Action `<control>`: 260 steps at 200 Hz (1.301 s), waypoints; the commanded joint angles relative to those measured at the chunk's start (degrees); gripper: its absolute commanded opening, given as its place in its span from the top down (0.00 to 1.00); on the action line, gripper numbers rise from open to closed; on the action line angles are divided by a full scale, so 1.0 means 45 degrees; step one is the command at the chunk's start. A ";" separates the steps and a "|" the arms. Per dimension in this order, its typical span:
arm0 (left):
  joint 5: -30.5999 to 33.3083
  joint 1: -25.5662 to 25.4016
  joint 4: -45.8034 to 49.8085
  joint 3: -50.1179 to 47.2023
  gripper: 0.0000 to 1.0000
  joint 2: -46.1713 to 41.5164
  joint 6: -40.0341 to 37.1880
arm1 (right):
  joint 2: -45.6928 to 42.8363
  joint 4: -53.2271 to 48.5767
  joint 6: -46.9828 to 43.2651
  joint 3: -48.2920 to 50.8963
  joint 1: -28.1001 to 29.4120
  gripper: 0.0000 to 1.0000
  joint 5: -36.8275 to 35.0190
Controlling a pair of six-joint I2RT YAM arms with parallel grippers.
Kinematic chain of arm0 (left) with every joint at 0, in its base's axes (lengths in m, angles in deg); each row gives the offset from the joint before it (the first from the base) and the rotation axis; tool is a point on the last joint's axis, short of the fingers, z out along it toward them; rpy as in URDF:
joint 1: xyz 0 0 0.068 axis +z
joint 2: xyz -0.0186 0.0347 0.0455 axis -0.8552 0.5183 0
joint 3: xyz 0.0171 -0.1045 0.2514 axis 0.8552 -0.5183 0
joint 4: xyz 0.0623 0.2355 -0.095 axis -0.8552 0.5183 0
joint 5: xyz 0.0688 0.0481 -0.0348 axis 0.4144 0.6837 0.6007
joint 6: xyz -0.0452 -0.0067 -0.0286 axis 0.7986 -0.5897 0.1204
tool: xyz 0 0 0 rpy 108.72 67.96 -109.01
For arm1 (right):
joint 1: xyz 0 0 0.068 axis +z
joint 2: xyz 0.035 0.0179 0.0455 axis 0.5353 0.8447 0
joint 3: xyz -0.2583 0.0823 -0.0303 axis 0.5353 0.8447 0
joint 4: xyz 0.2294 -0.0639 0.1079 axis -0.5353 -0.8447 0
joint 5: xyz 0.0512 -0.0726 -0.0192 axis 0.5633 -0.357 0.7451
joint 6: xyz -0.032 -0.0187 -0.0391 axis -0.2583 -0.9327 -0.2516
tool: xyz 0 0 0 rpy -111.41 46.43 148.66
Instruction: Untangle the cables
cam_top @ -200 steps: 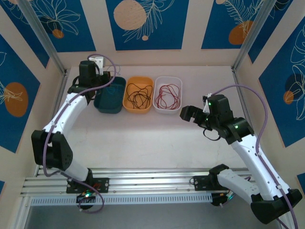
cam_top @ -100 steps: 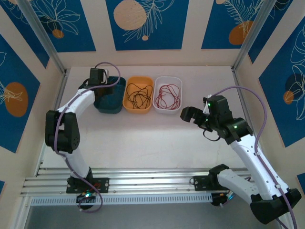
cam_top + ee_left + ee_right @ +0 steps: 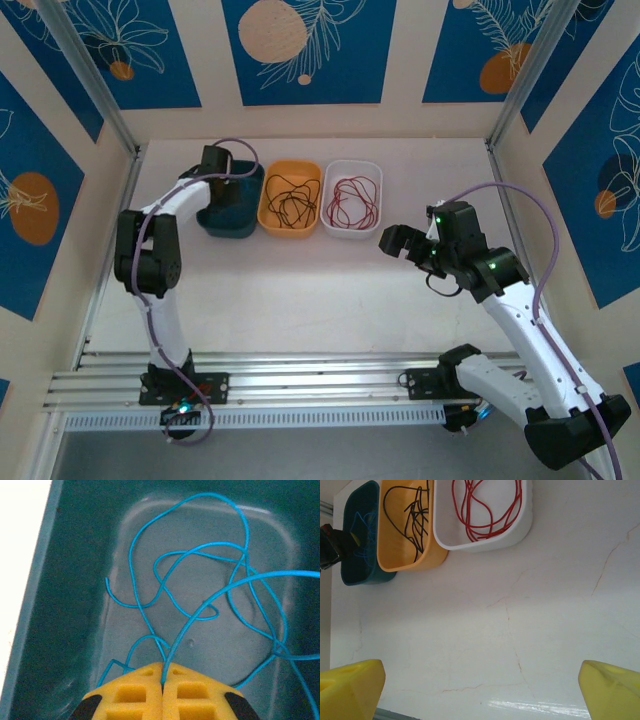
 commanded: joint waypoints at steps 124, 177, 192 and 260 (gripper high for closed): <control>-0.0686 0.0174 0.1198 0.0127 0.11 -0.3488 0.0063 | -0.0140 -0.0087 -0.0224 0.0246 -0.0397 0.01 -0.0002; -0.0347 0.0184 -0.0583 -0.3500 0.00 -0.7631 0.0654 | -0.0241 0.0127 -0.0634 0.0465 -0.0607 0.01 -0.1525; 0.0169 0.0177 -0.1248 -0.5070 0.00 -0.9024 0.0826 | -0.0350 0.0509 -0.0828 0.0803 -0.0633 0.01 -0.2244; 0.1214 0.0181 -0.6537 -1.2758 0.00 -1.4266 -0.0549 | -0.1197 0.4614 -0.2768 0.3831 -0.0775 0.01 -0.5102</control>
